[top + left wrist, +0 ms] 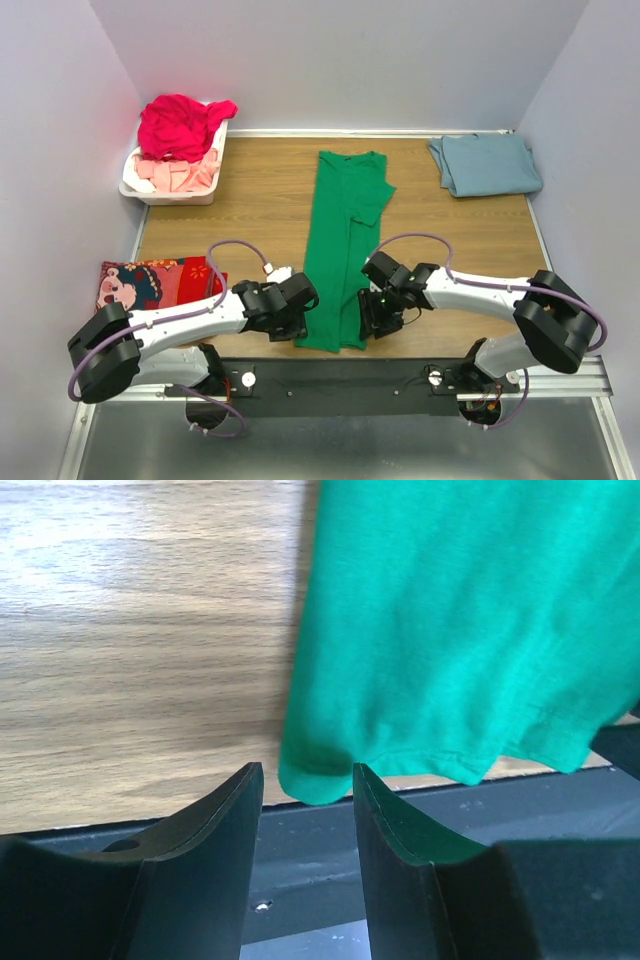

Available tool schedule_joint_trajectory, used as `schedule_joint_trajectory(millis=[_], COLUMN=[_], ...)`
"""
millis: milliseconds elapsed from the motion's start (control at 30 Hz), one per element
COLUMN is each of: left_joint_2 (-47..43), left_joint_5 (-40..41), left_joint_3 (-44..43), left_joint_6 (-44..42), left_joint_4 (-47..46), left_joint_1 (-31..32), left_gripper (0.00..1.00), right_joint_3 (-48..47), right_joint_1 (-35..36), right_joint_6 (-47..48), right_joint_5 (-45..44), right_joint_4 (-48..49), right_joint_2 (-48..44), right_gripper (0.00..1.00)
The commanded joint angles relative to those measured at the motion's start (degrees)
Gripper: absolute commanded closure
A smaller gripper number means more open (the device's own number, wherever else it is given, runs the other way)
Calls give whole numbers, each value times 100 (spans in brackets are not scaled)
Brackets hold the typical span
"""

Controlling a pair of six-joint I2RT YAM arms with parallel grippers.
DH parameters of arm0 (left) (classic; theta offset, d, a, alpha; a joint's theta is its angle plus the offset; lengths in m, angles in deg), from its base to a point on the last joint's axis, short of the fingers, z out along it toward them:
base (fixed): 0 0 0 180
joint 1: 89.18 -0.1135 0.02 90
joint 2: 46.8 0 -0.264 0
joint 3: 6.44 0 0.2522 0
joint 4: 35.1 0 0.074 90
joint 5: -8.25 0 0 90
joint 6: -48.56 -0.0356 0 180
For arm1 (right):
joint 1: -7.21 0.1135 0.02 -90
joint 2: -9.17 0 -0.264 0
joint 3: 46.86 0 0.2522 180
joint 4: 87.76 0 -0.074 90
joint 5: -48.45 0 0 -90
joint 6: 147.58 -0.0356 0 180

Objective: Fold and stack the t-shirts
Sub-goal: Fold the tshirt

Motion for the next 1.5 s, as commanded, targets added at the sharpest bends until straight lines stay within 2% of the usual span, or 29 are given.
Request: schedule_joint_trajectory(millis=[0, 267, 567, 900, 1100, 1200, 1233, 1267, 1367, 1467], left_joint_2=[117, 557, 724, 689, 733, 750, 759, 759, 716, 602], left_joint_5=[114, -115, -167, -194, -220, -238, -238, -238, -255, -264], left_joint_3=[208, 305, 279, 340, 349, 367, 367, 367, 402, 437], left_joint_6=[146, -56, -180, -162, -171, -180, -188, -188, -206, -180], left_joint_4=[-159, -529, -644, -565, -617, -617, -626, -617, -609, -503], left_joint_1=[26, 26, 26, 26, 26, 26, 26, 26, 26, 26], left_gripper=[50, 50, 50, 65, 73, 78, 82, 85, 97, 100], right_joint_3=[-99, -99, -38, -64, -116, -90, -90, -29, 112, 314], right_joint_1=[105, 202, 351, 509, 545, 562, 553, 562, 571, 562], right_joint_6=[-81, -142, -195, -212, -186, -212, -247, -274, -405, -546], right_joint_5=[-211, -264, -246, -272, -360, -387, -404, -413, -457, -475], right_joint_4=[80, 54, 54, 62, 98, 106, 98, 98, 36, -130], right_joint_2=[-146, -252, 47, 362, 600, 662, 653, 584, 268, -32], right_gripper=[48, 48, 51, 61, 71, 83, 95, 99, 99, 99])
